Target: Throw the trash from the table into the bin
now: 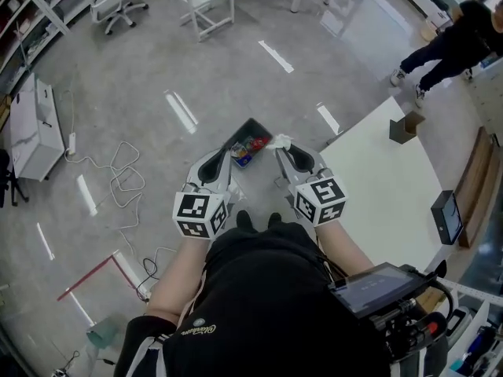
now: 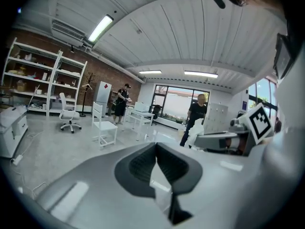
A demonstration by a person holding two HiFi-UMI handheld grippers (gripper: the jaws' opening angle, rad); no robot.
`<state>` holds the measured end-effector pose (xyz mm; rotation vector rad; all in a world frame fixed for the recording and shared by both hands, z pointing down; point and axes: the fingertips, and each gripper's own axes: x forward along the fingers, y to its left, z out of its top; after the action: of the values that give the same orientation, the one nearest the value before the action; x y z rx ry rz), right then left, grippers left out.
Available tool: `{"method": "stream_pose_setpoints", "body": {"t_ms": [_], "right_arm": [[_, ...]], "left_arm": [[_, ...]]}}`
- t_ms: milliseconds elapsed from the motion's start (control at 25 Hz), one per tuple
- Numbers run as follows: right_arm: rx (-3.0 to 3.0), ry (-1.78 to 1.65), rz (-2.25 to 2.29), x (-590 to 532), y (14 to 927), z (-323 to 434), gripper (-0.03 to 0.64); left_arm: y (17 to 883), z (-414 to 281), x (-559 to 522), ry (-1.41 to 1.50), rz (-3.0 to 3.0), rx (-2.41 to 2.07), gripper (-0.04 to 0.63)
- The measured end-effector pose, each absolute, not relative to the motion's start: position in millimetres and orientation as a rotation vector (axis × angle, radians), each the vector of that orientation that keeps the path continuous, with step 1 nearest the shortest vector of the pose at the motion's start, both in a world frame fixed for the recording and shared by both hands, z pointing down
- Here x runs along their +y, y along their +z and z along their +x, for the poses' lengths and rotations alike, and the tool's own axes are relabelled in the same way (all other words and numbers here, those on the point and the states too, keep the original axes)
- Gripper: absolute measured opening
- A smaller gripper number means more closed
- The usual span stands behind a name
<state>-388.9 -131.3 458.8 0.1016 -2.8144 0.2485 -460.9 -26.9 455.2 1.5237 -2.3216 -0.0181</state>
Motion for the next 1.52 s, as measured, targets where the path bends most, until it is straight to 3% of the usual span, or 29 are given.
{"method": "stream_pose_setpoints", "body": {"t_ms": [520,1520], "right_arm": [[-2.740,0.258,-0.076,-137.1,494.4,-442.2,0.054],[-2.188,0.094,-0.039,-181.4,841.2,-579.1,0.051]], "left_arm": [[481.3,-488.8,-38.9,0.000,1.379,-2.341,0.009],[622.6,-489.4,-26.8,-0.143,1.056,-2.184,0.009]]}}
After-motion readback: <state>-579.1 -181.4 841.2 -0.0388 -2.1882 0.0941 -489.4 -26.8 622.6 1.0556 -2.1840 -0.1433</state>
